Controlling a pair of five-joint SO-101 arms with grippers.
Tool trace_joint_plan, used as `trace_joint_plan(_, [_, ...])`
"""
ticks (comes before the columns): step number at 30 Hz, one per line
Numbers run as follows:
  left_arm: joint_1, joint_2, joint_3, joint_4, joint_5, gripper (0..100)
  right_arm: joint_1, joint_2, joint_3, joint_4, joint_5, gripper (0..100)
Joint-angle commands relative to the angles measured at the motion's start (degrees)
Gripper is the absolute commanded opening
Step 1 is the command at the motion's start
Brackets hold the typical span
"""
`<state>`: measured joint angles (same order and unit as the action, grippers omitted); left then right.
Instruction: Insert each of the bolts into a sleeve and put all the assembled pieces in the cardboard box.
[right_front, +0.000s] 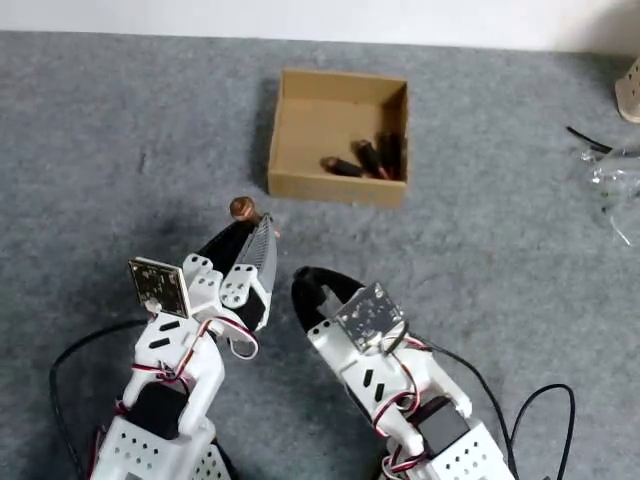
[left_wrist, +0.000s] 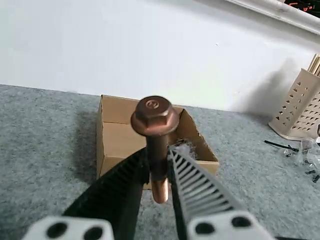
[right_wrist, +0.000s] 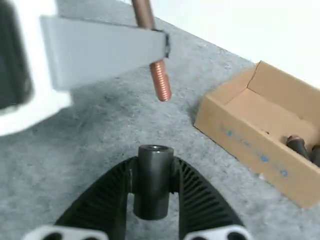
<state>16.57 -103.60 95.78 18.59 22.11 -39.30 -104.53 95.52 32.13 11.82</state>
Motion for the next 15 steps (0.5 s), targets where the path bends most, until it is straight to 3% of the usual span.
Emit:
trace_joint_plan(1, [1.7, -1.0, -1.7, -0.4, 0.3, 0, -0.6, -0.7, 6.9, -1.5, 1.8, 0.5])
trace_joint_plan(6, [7.1, -0.8, -1.4, -0.1, 0.3, 0, -0.8, -0.7, 6.9, -1.5, 1.8, 0.5])
trace_joint_plan(12, [7.5, -0.8, -0.6, 0.4, 0.3, 0, -0.6, -0.7, 7.1, -5.4, 3.9, 0.5])
trace_joint_plan(15, [7.4, -0.9, -4.5, 6.0, 0.3, 0, -0.5, -0.7, 7.1, -5.5, 6.9, 0.5])
